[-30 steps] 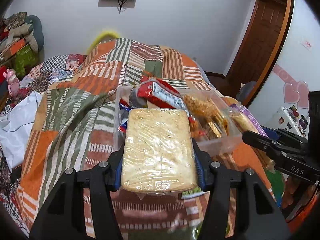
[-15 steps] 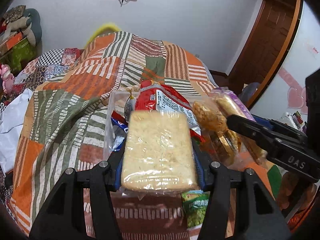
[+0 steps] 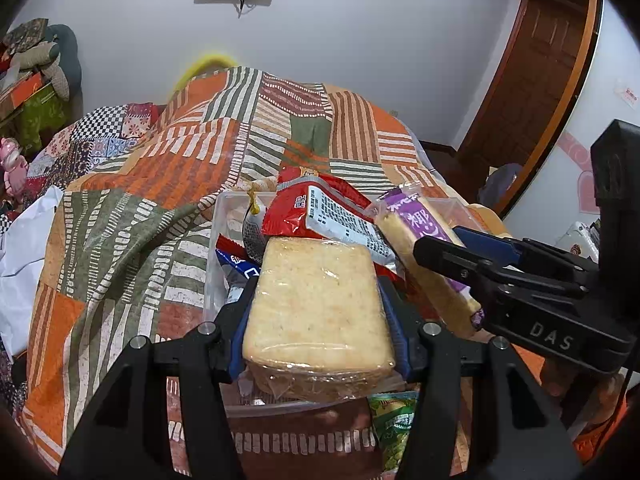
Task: Organize snacks
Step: 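Place the square cake into the box with the left tool while the right tool places the wafer roll, then grasp the green pea snack bag with the left tool while the right tool grasps the jelly cup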
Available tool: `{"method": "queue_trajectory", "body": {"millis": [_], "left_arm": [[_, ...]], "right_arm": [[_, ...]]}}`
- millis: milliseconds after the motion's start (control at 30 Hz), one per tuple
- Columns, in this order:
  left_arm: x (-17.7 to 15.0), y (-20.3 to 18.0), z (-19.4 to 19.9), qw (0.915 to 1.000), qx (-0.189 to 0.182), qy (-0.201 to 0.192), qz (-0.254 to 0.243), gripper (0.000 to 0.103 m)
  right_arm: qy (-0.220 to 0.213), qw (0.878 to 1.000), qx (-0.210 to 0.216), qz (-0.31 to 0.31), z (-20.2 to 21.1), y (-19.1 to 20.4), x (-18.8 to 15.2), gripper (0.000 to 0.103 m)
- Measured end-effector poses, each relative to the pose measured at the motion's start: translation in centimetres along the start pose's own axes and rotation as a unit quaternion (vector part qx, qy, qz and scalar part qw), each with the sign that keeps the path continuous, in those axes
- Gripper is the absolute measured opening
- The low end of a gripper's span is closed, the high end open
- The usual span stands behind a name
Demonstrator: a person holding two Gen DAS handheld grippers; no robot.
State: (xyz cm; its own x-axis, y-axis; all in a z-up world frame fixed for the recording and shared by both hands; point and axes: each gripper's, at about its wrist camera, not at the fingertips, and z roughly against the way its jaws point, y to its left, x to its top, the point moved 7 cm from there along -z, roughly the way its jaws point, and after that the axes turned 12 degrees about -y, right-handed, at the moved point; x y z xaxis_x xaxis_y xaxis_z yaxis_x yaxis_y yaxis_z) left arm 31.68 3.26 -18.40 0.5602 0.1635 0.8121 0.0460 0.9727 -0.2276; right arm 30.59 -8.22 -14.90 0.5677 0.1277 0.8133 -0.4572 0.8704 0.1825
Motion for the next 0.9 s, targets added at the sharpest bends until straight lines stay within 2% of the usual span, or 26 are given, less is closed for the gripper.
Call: {"method": "queue_trajectory", "body": {"millis": [367,500,600,900], "left_arm": [[0.4,-0.3,3.7,0.9998,0.002,-0.018,0.0,0.063],[0.0,-0.2,5.5,0.9998,0.004,-0.021,-0.001,0.067],[-0.7,0.0,7.1,0.9997,0.01,-0.019,-0.007,0.07],[-3.2,0.1,11.2,0.9998,0.009,-0.005,-0.014,0.076]], "right_arm": [[-0.011,1.0,0.005,0.008,3.6,0.0,-0.3,0.049],[-0.015,1.0,0.01,0.009,5.7,0.4,-1.0,0.056],[-0.019,1.0,0.011,0.01,7.1,0.8,-1.7,0.059],[-0.013,1.0,0.021,0.006,10.1,2.8,-4.7,0.062]]}}
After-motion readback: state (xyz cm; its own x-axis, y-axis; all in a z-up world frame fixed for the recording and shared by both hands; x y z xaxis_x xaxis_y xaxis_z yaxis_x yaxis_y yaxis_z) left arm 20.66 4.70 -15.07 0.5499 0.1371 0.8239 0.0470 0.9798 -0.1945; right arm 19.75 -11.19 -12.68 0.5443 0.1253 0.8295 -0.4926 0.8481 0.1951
